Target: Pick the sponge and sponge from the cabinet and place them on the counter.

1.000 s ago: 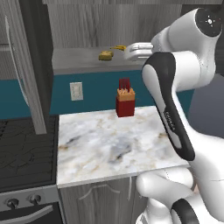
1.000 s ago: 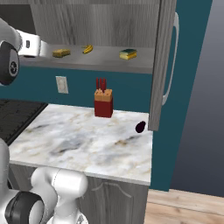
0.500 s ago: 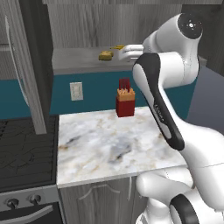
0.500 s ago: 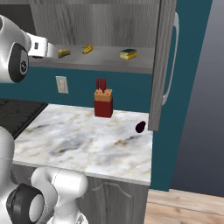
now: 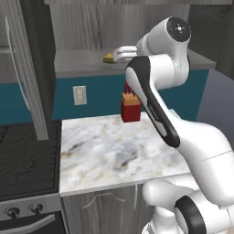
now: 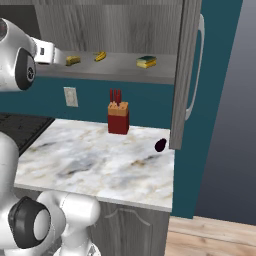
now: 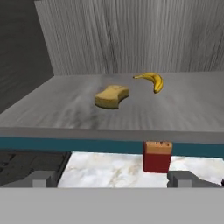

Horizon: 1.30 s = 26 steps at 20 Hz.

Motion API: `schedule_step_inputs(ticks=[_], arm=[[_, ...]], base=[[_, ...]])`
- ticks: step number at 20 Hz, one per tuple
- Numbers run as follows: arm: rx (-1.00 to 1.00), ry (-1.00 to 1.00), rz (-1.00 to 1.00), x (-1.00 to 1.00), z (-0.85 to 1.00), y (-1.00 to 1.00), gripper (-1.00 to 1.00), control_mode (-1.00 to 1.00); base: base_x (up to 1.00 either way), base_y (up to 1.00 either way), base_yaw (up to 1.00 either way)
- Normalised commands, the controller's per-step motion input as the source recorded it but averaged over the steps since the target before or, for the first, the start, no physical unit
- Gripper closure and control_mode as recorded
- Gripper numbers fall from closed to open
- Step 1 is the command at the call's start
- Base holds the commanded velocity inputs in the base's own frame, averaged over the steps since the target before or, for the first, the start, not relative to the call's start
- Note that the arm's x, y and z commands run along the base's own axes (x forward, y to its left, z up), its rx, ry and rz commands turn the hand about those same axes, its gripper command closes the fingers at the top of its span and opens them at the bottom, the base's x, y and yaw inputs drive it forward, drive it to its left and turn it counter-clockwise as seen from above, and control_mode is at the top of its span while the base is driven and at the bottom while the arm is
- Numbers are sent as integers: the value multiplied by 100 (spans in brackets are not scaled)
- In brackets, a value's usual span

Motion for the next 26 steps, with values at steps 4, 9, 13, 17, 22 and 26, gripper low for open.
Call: schedule_step_inputs(ticks=[4, 9, 13, 17, 22, 26], arm=[[0, 0, 0, 32, 0, 16, -100, -100], [0, 1, 0, 34, -5, 10, -100, -100], [0, 1, 0, 35, -3, 10, -100, -100], [0, 3, -2, 31, 0, 3, -100, -100], [0, 3, -1, 28, -1, 4, -100, -100], [0, 4, -1, 28, -7, 0, -100, -100]], base=[[0, 0, 0], [0, 0, 0], [0, 0, 0], [0, 0, 0], [0, 0, 0], [0, 0, 0]])
